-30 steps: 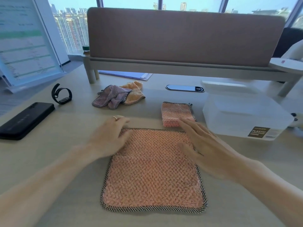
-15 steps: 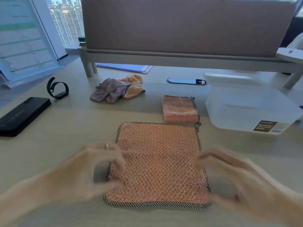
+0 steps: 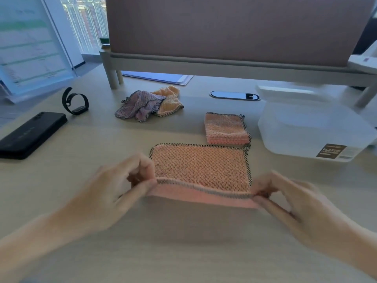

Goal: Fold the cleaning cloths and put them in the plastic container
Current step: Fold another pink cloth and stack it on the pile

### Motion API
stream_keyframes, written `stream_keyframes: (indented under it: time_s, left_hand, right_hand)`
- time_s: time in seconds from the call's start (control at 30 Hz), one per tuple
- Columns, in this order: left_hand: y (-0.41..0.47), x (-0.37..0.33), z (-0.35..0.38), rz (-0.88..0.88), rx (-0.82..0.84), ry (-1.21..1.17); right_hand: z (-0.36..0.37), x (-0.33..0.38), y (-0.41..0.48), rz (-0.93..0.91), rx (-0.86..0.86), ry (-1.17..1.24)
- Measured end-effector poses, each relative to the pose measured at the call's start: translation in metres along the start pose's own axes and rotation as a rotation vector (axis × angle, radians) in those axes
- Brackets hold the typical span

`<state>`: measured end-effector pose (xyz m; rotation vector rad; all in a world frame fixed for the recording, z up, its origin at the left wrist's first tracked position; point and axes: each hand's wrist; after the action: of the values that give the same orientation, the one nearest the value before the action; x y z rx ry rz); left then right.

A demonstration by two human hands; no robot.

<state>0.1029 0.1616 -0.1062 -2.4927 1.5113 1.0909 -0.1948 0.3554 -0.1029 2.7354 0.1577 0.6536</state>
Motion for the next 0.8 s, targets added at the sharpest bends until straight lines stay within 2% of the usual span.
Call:
stream_keyframes:
  time_s: [0.17,0.33,0.43,0.57,0.7,0.8]
  left_hand:
    - [0.020,0.006,-0.017,-0.024,0.114,-0.031]
    - [0.055,0.012,-0.020,-0.217,-0.035,-0.353]
    - [0.081,0.027,-0.016,-0.342,-0.052,-0.314]
    - [0.104,0.049,-0.006,-0.428,-0.020,-0.163]
    - [0.109,0.064,0.005,-0.453,-0.022,0.035]
    - [0.106,0.071,0.007,-0.427,-0.032,0.082]
  right_hand:
    - [-0.026,-0.003,0.022,0.174,0.032,0.092]
    - [-0.029,-0.021,0.060,0.315,-0.113,0.407]
    - [-0.019,-0.040,0.091,0.428,-0.151,0.488]
    - [0.006,-0.066,0.110,0.534,-0.115,0.437]
    - [0.023,-0.084,0.110,0.586,-0.092,0.324]
    - [0.025,-0.089,0.108,0.598,-0.102,0.326]
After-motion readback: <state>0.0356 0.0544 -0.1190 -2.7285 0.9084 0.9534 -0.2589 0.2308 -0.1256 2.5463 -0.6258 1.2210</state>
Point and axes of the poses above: each hand's wrist, its own y-axis towards the middle knuckle, its own z-axis out of the palm, x = y × z, and after that the axes turned 2 degrees about y, right-handed
